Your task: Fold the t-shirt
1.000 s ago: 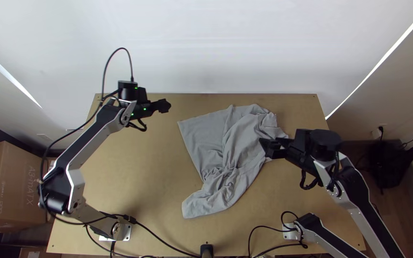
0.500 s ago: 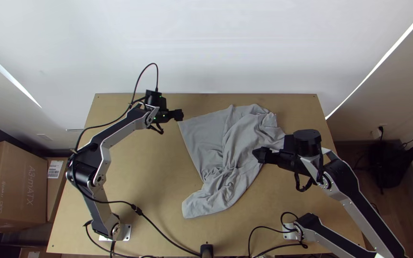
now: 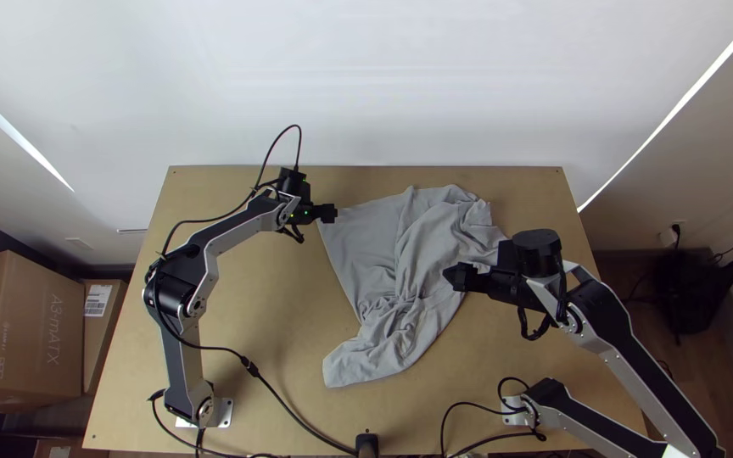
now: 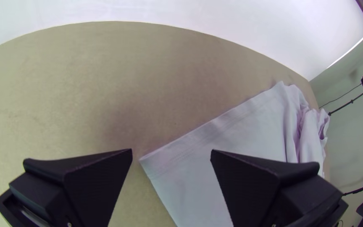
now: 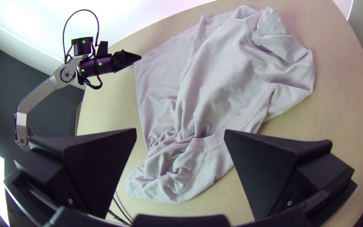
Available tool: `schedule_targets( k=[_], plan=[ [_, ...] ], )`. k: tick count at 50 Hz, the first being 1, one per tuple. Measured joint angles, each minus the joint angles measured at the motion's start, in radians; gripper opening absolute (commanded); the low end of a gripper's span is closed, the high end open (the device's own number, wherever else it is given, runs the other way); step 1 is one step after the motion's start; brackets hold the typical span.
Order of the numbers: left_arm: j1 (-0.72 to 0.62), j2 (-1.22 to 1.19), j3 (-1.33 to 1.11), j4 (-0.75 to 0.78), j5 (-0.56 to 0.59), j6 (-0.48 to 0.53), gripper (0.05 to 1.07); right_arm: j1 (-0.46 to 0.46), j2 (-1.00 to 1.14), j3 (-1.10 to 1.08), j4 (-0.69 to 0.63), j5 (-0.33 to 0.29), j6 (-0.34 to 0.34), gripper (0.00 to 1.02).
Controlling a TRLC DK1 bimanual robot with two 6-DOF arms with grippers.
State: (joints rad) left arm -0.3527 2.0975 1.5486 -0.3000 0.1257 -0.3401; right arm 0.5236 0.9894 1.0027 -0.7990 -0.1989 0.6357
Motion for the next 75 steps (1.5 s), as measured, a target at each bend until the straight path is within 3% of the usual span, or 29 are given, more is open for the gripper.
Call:
schedule_targets(
  k=[7,13,14,20,27,34,47,53,56,75],
  plan=[
    [-0.008,0.006,0.000,-0.009,-0.006,0.000,0.60,0.000,0.011,0.008,-0.004,0.000,0.005,0.92],
    [-0.016,0.010,0.000,-0.027,-0.022,0.001,0.10,0.024,0.034,0.047,-0.052,-0.001,0.016,0.92],
    [-0.017,0.010,0.000,-0.027,-0.027,0.001,0.07,0.030,0.039,0.055,-0.068,-0.002,0.020,0.92],
    [-0.018,0.010,0.000,-0.026,-0.041,0.005,0.08,0.088,0.068,0.110,-0.195,-0.024,0.036,0.92],
    [-0.007,0.009,0.000,-0.027,-0.041,0.008,0.08,0.220,0.079,0.118,-0.290,-0.042,0.043,0.92],
    [0.020,-0.017,-0.013,-0.031,-0.041,0.008,0.08,0.314,0.093,0.114,-0.306,-0.045,0.034,0.92],
    [0.047,-0.101,-0.025,-0.040,-0.041,0.008,0.08,0.367,0.208,0.058,-0.302,-0.045,-0.024,0.92],
    [0.046,-0.115,-0.025,-0.051,-0.045,0.008,0.08,0.400,0.256,-0.002,-0.236,-0.045,-0.032,0.92],
    [0.046,-0.115,-0.025,-0.057,-0.054,0.008,0.08,0.429,0.269,-0.033,-0.187,-0.045,-0.035,0.86],
    [0.046,-0.115,-0.025,-0.080,-0.068,0.007,0.08,0.504,0.381,-0.069,0.006,-0.045,-0.034,0.86]
  ],
)
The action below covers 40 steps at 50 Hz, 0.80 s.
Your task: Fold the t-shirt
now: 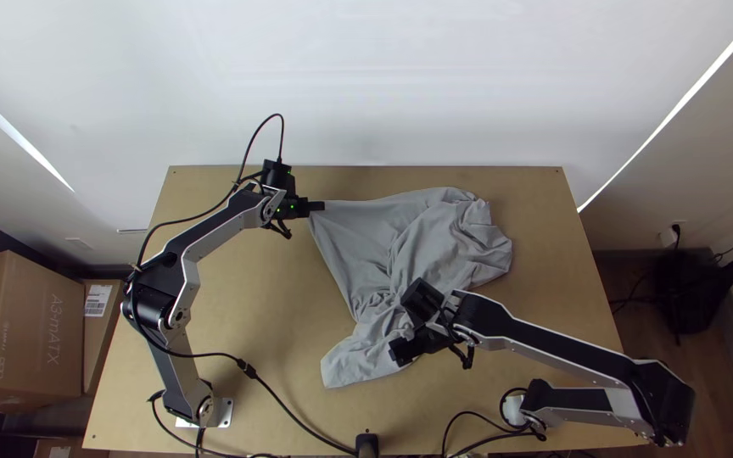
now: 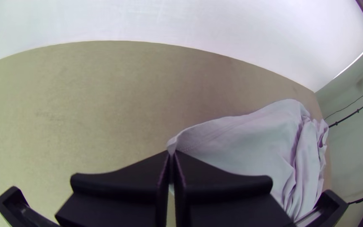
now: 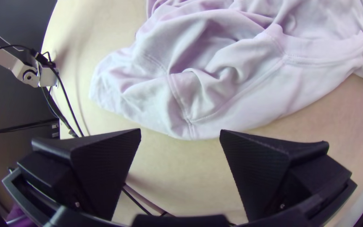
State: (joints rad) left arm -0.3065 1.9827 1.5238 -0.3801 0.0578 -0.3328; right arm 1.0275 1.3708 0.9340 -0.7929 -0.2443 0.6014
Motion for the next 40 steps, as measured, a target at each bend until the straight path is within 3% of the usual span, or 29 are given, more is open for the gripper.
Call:
schedule_targets(
  k=[21,26,31,40],
  plan=[
    [0.001,0.000,0.000,-0.035,-0.003,-0.008,0.08,-0.001,0.067,-0.071,0.113,0.000,0.000,0.86],
    [0.001,0.000,0.000,-0.039,-0.003,-0.009,0.08,-0.001,0.090,-0.072,0.137,0.000,0.000,0.73],
    [0.001,0.000,0.000,-0.042,-0.003,-0.011,0.08,-0.001,0.105,-0.077,0.172,0.000,0.000,0.71],
    [0.005,0.000,0.001,-0.049,-0.003,-0.011,0.08,-0.001,0.130,-0.084,0.195,0.000,0.000,0.40]
  ],
)
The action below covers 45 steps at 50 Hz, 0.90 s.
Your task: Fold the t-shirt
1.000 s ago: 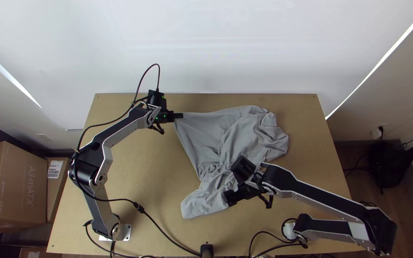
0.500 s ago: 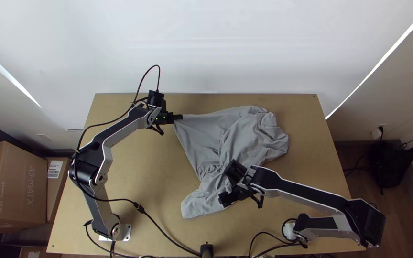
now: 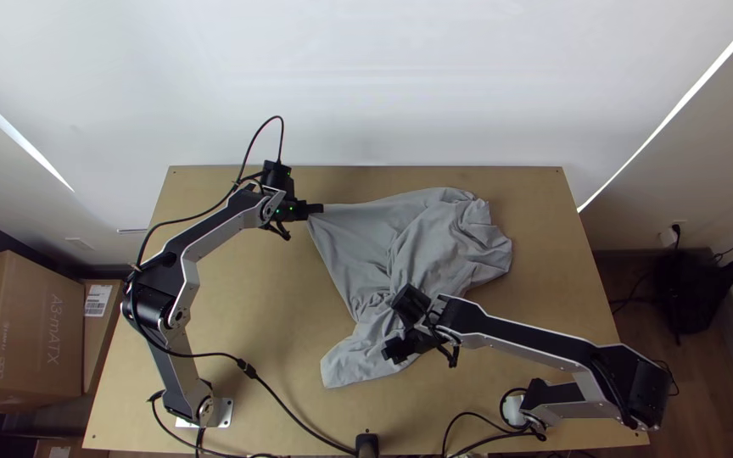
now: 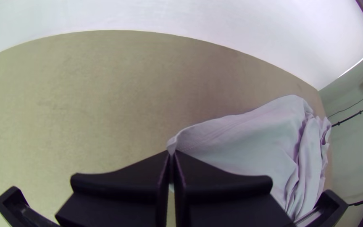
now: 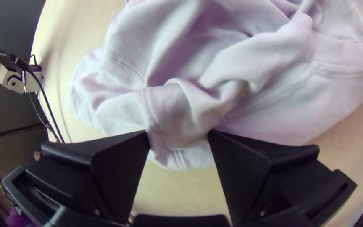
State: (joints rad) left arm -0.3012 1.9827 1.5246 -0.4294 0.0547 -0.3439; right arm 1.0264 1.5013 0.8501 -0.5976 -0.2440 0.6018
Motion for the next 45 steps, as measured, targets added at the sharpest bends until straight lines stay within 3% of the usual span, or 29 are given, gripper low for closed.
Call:
schedule_targets(
  k=[7,16,23,39,45],
  plan=[
    [0.014,-0.003,0.000,-0.008,0.000,0.000,0.08,0.000,-0.001,-0.019,0.011,0.004,0.000,0.02],
    [0.047,-0.020,0.013,-0.034,0.000,0.000,0.08,-0.013,-0.065,-0.027,0.019,0.019,0.000,0.02],
    [0.089,-0.039,0.043,-0.057,0.000,0.000,0.08,-0.073,-0.168,-0.027,0.016,0.033,0.000,0.02],
    [0.182,-0.100,0.071,-0.085,0.000,-0.001,0.08,-0.336,-0.393,-0.018,-0.014,0.038,-0.005,0.02],
    [0.211,-0.119,0.071,-0.105,0.000,-0.008,0.08,-0.467,-0.442,0.025,-0.016,0.042,-0.056,0.02]
  ],
)
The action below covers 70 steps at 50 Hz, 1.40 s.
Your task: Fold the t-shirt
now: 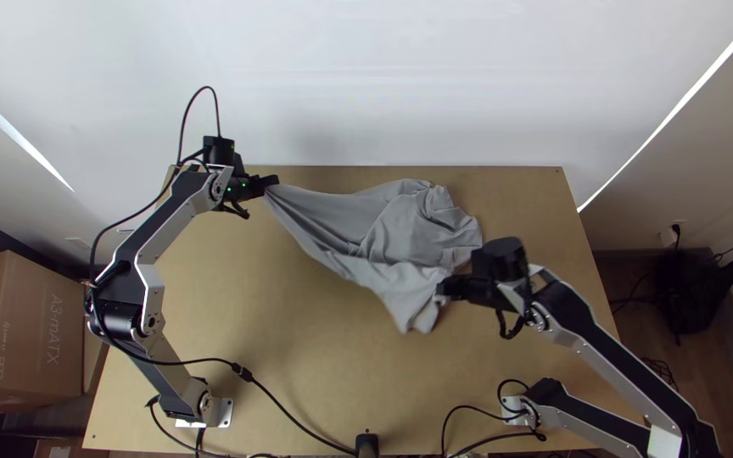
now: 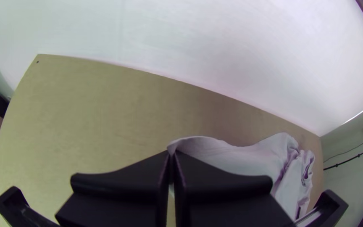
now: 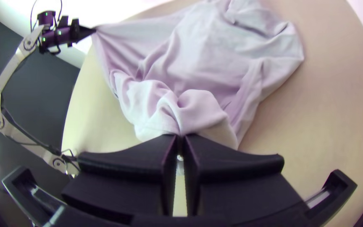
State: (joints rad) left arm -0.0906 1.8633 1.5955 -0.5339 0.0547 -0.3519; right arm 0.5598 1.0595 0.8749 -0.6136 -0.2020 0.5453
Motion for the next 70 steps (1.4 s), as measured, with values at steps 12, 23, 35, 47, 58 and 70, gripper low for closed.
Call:
schedule_targets(
  k=[12,23,35,47,58,70],
  plan=[
    [0.023,-0.142,0.000,-0.003,0.000,-0.054,0.08,-0.226,-0.036,0.086,0.114,0.015,-0.058,0.02],
    [0.018,-0.322,0.043,0.001,-0.016,-0.082,0.08,-0.330,0.029,0.211,0.173,0.018,-0.139,0.02],
    [0.078,-0.427,0.130,0.018,-0.058,0.003,0.08,-0.384,0.209,0.543,0.192,0.018,-0.320,0.02],
    [0.081,-0.486,0.167,0.123,-0.169,0.146,0.08,-0.415,0.359,0.783,0.327,0.000,-0.413,0.02],
    [0.079,-0.491,0.219,0.140,-0.198,0.208,0.08,-0.440,0.394,0.920,0.441,-0.008,-0.427,0.02],
    [0.083,-0.577,0.224,0.228,-0.217,0.249,0.08,-0.446,0.295,0.978,0.455,-0.020,-0.427,0.02]
  ],
)
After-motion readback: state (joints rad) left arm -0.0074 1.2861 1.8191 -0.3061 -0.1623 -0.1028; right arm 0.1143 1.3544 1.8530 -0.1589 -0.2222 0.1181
